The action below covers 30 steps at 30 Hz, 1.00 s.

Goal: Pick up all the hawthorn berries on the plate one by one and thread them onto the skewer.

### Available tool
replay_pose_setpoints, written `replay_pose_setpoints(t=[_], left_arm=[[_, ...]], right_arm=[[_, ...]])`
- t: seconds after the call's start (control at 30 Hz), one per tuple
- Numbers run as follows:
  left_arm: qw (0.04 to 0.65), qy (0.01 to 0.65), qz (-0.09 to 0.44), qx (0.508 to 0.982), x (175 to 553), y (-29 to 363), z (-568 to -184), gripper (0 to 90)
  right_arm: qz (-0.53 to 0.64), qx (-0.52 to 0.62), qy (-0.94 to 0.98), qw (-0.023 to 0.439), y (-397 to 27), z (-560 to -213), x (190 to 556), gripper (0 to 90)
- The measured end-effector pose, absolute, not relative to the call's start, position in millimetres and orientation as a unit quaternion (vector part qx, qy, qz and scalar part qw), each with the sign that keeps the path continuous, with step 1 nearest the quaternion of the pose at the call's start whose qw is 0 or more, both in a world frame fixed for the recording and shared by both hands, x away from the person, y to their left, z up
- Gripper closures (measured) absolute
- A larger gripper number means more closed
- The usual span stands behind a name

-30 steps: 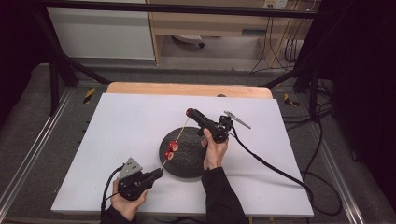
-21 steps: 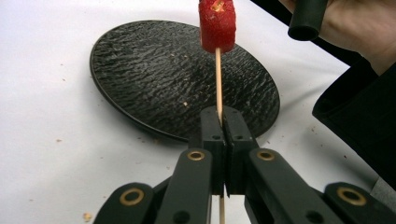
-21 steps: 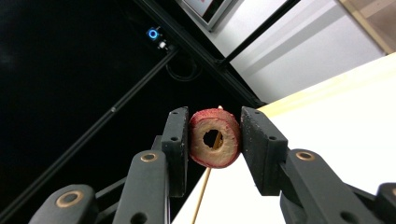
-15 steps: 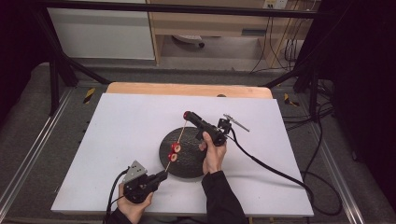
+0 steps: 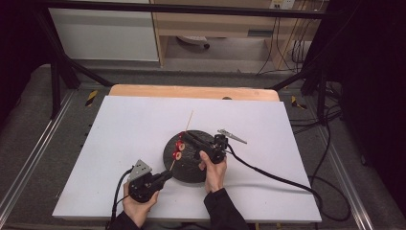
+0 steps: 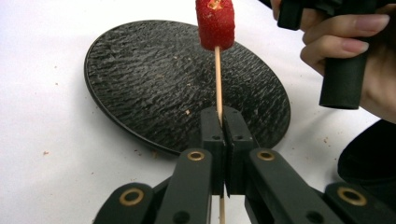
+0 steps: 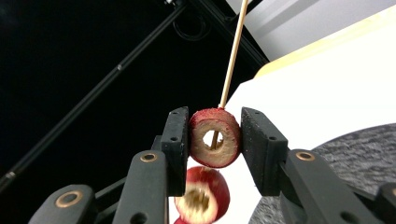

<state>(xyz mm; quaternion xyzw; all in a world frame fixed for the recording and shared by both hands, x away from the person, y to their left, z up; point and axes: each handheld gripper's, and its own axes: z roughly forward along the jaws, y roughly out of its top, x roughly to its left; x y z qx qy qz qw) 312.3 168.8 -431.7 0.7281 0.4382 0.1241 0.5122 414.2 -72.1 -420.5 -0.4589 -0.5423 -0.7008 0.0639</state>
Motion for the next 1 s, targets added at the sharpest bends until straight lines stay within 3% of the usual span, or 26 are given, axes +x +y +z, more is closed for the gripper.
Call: replay_pose_setpoints(t=[0.3, 0.33, 0.53, 0.6, 0.63, 0.67, 0.7, 0.77, 0.8, 1.0], left_arm=[[0.512, 0.429, 0.129, 0.733, 313, 171, -432, 88.7], [0.512, 0.430, 0.129, 0.733, 313, 172, -431, 88.7], [0.508, 0.431, 0.130, 0.734, 314, 177, -433, 88.7], [0.506, 0.429, 0.132, 0.736, 314, 178, -433, 88.7], [0.505, 0.428, 0.132, 0.738, 315, 179, -433, 88.7], [0.504, 0.429, 0.127, 0.739, 315, 179, -433, 88.7], [0.502, 0.427, 0.131, 0.740, 315, 179, -433, 88.6], [0.498, 0.425, 0.132, 0.744, 315, 180, -434, 88.7], [0.496, 0.423, 0.132, 0.746, 316, 181, -434, 88.6], [0.483, 0.413, 0.129, 0.761, 318, 181, -433, 88.6]], right_arm=[[-0.689, -0.451, -0.566, 0.046, -75, -414, 413, 61.9], [-0.682, -0.449, -0.577, 0.025, -78, -409, 412, 56.8], [-0.658, -0.443, -0.609, -0.009, -94, -400, 412, 45.3], [-0.640, -0.442, -0.628, -0.020, -100, -399, 411, 38.6], [-0.623, -0.440, -0.647, -0.030, -106, -400, 412, 30.8], [-0.623, -0.440, -0.647, -0.030, -106, -400, 412, 30.8], [-0.600, -0.437, -0.669, -0.039, -112, -400, 411, 23.9], [-0.589, -0.432, -0.681, -0.047, -114, -401, 411, 21.3], [-0.568, -0.426, -0.702, -0.057, -120, -402, 411, 15.6], [-0.513, -0.401, -0.755, -0.082, -139, -410, 408, 4.6]])
